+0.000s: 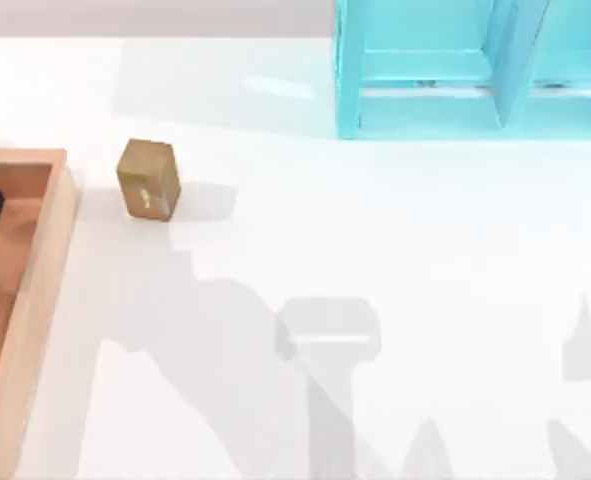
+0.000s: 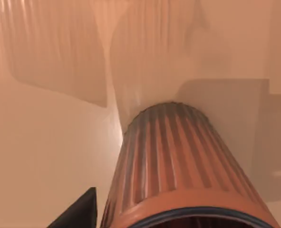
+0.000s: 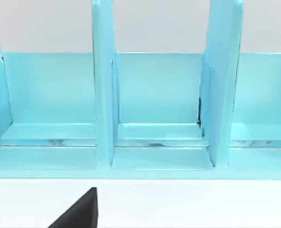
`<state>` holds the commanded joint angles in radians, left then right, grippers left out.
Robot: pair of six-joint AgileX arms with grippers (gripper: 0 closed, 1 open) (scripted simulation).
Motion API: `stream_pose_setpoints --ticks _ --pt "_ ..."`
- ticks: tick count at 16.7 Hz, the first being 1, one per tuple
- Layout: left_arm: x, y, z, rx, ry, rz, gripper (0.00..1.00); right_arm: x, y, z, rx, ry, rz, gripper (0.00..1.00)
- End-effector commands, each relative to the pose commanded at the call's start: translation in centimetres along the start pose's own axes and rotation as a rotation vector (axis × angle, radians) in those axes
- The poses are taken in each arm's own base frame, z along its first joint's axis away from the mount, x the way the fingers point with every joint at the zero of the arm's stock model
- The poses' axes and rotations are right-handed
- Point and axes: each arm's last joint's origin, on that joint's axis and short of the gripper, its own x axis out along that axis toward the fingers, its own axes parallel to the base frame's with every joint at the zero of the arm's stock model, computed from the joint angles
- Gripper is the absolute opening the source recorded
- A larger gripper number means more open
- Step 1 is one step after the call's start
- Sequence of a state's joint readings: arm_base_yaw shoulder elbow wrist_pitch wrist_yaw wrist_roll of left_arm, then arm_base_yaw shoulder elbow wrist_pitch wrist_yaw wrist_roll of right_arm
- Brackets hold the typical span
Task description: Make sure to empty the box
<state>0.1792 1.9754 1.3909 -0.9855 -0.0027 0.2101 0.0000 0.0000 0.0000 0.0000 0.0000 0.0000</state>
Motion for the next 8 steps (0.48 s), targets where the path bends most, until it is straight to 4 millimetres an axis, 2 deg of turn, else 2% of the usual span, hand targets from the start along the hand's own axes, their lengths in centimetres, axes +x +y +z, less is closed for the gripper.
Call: stream_pose_setpoints --ticks 8 --pt "0.00 0.00 0.00 0.000 0.000 0.000 0.40 0.00 0.00 0.00 0.000 0.000 0.000 1.00"
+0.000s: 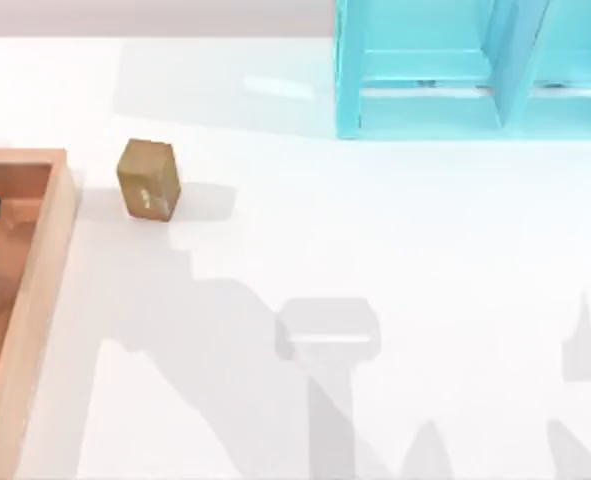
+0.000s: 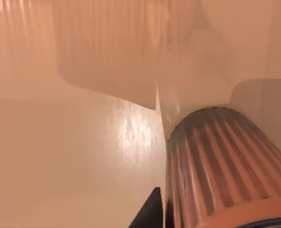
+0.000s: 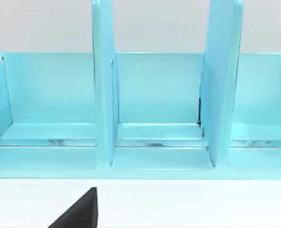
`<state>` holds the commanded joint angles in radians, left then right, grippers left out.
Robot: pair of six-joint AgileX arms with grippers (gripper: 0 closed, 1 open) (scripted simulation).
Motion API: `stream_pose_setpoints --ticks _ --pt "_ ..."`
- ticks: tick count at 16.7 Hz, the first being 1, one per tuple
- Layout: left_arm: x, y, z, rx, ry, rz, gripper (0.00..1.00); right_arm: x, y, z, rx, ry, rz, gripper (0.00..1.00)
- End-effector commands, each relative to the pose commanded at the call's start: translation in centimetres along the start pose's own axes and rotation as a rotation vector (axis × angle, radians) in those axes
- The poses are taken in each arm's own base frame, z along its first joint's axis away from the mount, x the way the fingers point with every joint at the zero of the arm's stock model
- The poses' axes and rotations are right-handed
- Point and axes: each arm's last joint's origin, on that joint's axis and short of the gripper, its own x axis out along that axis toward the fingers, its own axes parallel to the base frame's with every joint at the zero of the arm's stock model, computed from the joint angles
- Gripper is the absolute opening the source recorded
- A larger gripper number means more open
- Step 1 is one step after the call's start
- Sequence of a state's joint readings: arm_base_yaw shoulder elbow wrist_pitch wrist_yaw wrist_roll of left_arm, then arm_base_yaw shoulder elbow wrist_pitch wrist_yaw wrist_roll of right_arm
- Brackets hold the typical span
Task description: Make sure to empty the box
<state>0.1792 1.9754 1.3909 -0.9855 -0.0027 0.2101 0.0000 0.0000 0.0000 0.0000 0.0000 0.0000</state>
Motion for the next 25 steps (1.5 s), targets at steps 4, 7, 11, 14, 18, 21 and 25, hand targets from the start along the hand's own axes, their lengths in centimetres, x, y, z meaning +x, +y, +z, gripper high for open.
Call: stream_pose_setpoints --ticks 4,7,11,14,18,21,25 --pt "0.0 0.0 0.0 0.000 0.000 0.000 0.10 0.0 0.0 0.0 0.000 0.000 0.000 1.00" --pt "0.0 0.0 0.0 0.000 0.000 0.000 0.00 0.0 0.0 0.0 0.000 0.000 0.000 1.00" --pt "0.0 0.0 0.0 0.000 0.000 0.000 0.00 0.0 0.0 0.0 0.000 0.000 0.000 1.00" --pt "-0.1 0.0 0.0 0.000 -0.002 0.001 0.00 0.0 0.0 0.0 0.000 0.000 0.000 1.00" --pt "-1.6 0.0 0.2 0.001 0.000 0.002 0.00 0.0 0.0 0.0 0.000 0.000 0.000 1.00" --pt "-4.5 0.0 0.5 0.003 -0.001 0.003 0.00 0.0 0.0 0.0 0.000 0.000 0.000 1.00" --pt "-9.1 0.0 0.5 0.006 -0.004 0.001 0.00 0.0 0.0 0.0 0.000 0.000 0.000 1.00"
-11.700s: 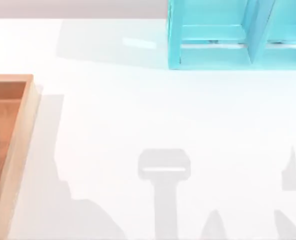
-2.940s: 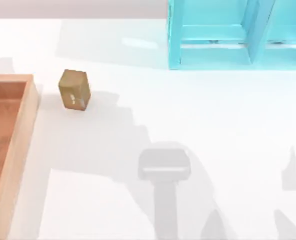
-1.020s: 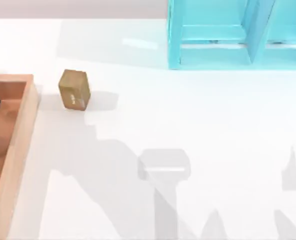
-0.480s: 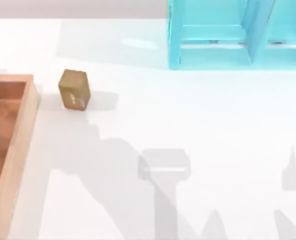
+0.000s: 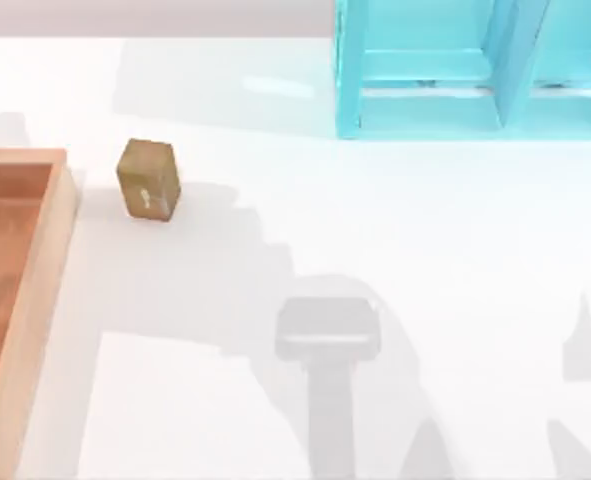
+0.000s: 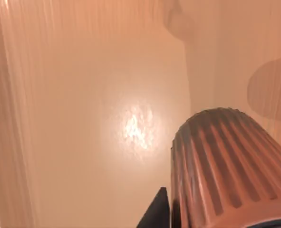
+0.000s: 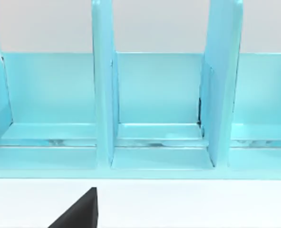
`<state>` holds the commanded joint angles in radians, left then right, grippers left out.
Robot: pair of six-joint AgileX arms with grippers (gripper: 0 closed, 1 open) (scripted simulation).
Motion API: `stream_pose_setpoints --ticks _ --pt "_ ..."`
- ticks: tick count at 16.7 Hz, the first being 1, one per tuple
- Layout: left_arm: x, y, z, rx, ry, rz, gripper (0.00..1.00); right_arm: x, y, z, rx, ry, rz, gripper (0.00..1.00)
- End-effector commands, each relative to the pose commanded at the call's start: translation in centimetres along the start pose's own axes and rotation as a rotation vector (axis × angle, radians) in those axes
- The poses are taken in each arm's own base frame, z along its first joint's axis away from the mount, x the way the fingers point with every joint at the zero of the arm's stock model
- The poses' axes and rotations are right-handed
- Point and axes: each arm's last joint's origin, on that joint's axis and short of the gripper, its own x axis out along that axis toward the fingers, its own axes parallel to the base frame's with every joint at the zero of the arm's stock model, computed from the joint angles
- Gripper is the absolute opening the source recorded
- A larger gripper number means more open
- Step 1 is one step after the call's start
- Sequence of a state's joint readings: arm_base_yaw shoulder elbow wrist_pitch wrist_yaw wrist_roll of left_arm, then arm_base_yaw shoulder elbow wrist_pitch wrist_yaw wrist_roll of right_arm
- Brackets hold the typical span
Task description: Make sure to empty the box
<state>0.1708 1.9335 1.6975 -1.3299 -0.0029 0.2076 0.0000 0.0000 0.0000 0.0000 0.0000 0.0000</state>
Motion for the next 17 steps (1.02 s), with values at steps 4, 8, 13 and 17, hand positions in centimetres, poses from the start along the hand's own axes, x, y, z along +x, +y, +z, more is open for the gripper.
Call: stream_pose_setpoints --ticks 4,8,13,17 --pt "-3.4 0.1 -0.4 -0.004 0.001 -0.001 0.00 0.0 0.0 0.0 0.000 0.000 0.000 1.00" --pt "-4.0 0.1 -0.5 -0.006 0.002 0.000 0.00 0.0 0.0 0.0 0.000 0.000 0.000 1.00" --pt "-3.3 -1.1 -0.4 -0.005 0.013 -0.002 0.00 0.0 0.0 0.0 0.000 0.000 0.000 1.00" --pt "-1.9 -7.4 -0.9 -0.004 0.012 0.000 0.00 0.0 0.0 0.0 0.000 0.000 0.000 1.00"
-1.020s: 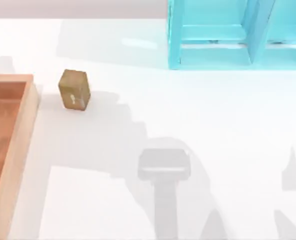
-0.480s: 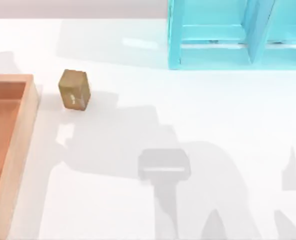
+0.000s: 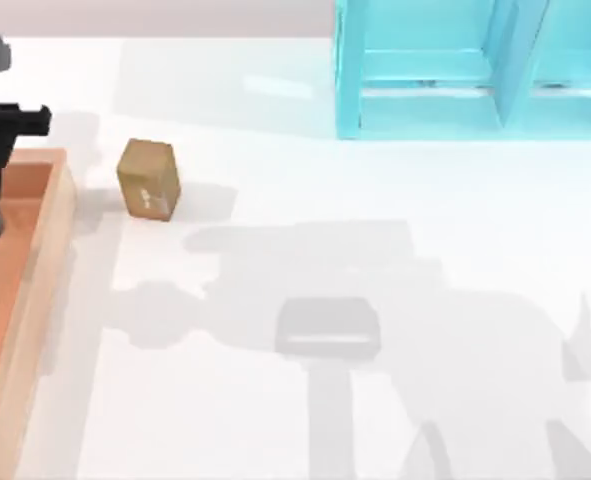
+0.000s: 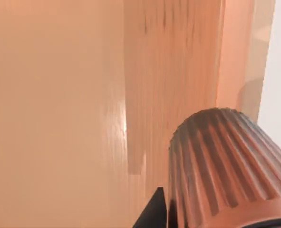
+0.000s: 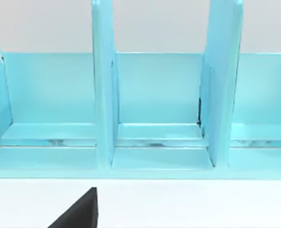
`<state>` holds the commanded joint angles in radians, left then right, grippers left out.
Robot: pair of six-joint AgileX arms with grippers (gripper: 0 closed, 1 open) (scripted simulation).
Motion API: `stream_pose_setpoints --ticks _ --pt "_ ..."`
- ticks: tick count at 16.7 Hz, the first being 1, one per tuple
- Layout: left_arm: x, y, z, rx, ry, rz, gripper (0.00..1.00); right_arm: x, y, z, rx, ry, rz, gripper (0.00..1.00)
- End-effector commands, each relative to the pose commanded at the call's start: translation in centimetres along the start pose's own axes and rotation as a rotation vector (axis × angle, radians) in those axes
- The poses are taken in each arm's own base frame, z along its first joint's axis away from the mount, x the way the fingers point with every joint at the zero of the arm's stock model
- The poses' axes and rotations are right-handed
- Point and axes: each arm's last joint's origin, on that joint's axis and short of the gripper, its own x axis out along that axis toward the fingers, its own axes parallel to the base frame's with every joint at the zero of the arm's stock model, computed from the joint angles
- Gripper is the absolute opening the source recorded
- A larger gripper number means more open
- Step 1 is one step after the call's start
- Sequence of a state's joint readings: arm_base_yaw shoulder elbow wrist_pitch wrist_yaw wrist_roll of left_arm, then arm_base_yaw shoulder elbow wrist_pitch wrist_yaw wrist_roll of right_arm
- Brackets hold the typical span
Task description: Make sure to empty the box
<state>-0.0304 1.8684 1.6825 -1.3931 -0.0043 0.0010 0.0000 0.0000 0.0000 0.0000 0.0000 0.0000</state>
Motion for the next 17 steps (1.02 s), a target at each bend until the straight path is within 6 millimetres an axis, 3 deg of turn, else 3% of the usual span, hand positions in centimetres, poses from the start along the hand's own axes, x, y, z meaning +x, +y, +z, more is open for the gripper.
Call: stream_pose_setpoints --ticks 4,7,9,13,17 --pt "1.9 -9.0 -2.7 0.000 0.009 0.007 0.00 0.0 0.0 0.0 0.000 0.000 0.000 1.00" --pt "3.6 -15.3 -6.8 -0.002 0.015 0.015 0.00 0.0 0.0 0.0 0.000 0.000 0.000 1.00" --pt "4.7 -18.4 -10.0 -0.002 0.015 0.020 0.00 0.0 0.0 0.0 0.000 0.000 0.000 1.00" --pt "6.5 -21.1 -15.3 -0.001 -0.002 0.013 0.00 0.0 0.0 0.0 0.000 0.000 0.000 1.00" --pt "6.8 -21.4 -16.3 -0.001 -0.011 0.004 0.00 0.0 0.0 0.0 0.000 0.000 0.000 1.00"
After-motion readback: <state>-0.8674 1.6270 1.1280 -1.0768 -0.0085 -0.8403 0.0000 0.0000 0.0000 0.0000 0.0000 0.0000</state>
